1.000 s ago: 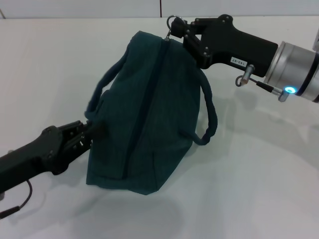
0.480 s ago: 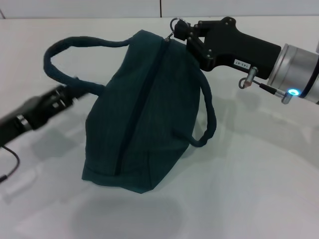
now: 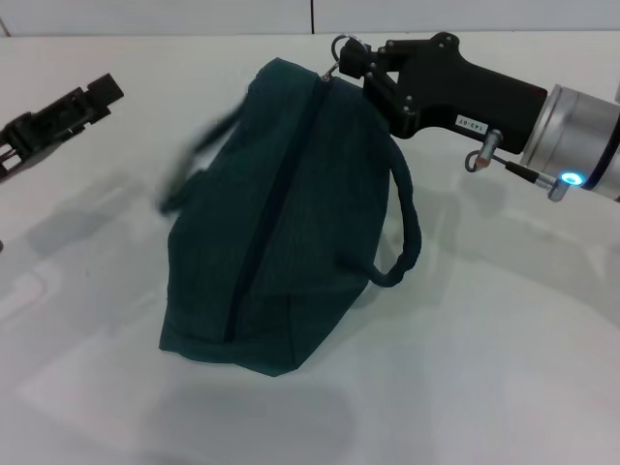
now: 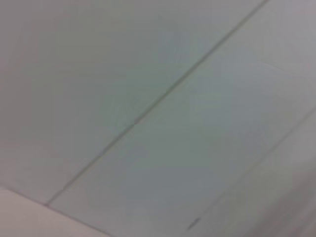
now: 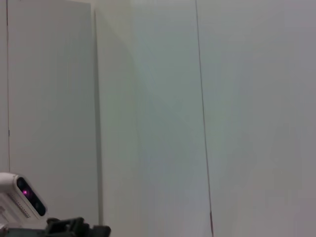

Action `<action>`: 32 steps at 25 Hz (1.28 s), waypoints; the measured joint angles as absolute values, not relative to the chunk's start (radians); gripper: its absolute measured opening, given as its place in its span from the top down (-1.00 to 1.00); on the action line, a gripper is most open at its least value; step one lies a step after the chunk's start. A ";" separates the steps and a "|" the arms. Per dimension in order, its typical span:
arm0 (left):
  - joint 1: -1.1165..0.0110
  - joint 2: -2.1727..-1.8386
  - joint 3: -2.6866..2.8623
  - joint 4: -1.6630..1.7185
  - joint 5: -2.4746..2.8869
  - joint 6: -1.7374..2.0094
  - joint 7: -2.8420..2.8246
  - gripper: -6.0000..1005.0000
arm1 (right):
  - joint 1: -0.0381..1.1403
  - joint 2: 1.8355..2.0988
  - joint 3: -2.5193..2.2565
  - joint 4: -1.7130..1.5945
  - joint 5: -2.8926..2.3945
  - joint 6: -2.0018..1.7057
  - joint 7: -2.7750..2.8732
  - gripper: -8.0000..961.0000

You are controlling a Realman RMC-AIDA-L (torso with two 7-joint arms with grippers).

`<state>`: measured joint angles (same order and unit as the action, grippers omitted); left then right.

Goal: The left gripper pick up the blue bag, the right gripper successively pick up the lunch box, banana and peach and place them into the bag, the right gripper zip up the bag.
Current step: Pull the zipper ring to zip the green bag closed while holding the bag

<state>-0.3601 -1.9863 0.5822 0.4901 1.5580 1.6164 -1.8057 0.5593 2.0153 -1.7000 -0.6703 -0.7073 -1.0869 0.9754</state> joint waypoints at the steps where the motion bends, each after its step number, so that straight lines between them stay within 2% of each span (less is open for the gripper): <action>1: -0.360 -1.985 0.583 0.493 1.561 1.600 -1.806 -0.76 | 0.559 2.015 -1.699 -0.670 -0.707 -1.087 0.975 0.98; 8: -0.365 -1.980 0.582 0.501 1.567 1.527 -1.805 -0.78 | 0.559 2.016 -1.696 -0.670 -0.707 -1.088 0.975 0.98; 15: -0.457 -1.964 0.605 0.555 1.635 1.570 -1.917 -0.78 | 0.559 2.014 -1.696 -0.658 -0.707 -1.095 0.972 0.98; 19: -0.509 -1.949 0.638 0.610 1.701 1.609 -2.017 -0.78 | 0.558 2.014 -1.695 -0.656 -0.707 -1.099 0.952 0.98; 20: -0.549 -1.931 0.693 0.662 1.742 1.667 -2.136 -0.78 | 0.558 2.015 -1.695 -0.655 -0.707 -1.103 0.950 0.98; 23: -0.590 -1.907 0.766 0.722 1.778 1.726 -2.273 -0.78 | 0.559 2.015 -1.694 -0.647 -0.707 -1.123 0.949 0.98; 25: -0.600 -1.903 0.796 0.757 1.792 1.743 -2.336 -0.78 | 0.559 2.016 -1.694 -0.643 -0.707 -1.133 0.945 0.98; 32: -0.620 -1.922 0.849 0.881 1.885 1.759 -2.490 -0.78 | 0.558 2.017 -1.693 -0.634 -0.707 -1.159 0.928 0.98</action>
